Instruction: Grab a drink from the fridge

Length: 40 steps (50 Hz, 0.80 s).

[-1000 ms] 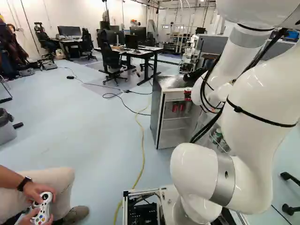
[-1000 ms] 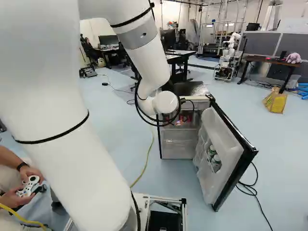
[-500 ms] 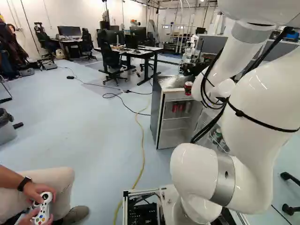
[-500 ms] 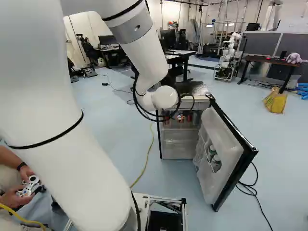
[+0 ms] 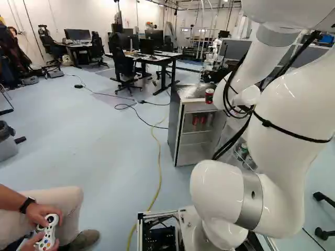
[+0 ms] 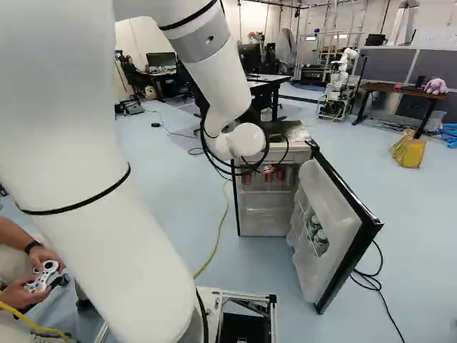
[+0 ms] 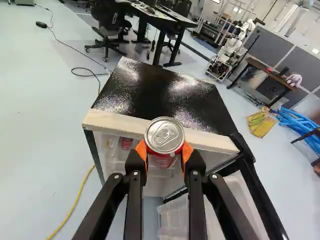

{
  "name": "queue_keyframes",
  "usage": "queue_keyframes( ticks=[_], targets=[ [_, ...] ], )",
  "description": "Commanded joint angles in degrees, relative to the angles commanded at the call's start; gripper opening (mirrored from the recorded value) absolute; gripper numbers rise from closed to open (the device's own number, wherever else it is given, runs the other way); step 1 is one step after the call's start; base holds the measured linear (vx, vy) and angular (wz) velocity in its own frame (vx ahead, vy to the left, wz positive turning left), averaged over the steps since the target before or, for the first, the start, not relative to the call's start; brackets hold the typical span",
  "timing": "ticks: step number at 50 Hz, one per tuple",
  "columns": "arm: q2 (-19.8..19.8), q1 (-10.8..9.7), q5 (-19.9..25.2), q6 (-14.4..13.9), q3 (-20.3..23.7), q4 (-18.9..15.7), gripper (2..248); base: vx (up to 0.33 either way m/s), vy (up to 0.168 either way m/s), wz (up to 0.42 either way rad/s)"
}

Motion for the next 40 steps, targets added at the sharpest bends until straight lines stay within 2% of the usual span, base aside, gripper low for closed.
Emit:
queue_keyframes(
  ticks=[40],
  targets=[
    [-6.42, 1.99, 0.0, 0.0, -7.01, 0.0, 88, 0.0, 0.0, 0.0]
  ],
)
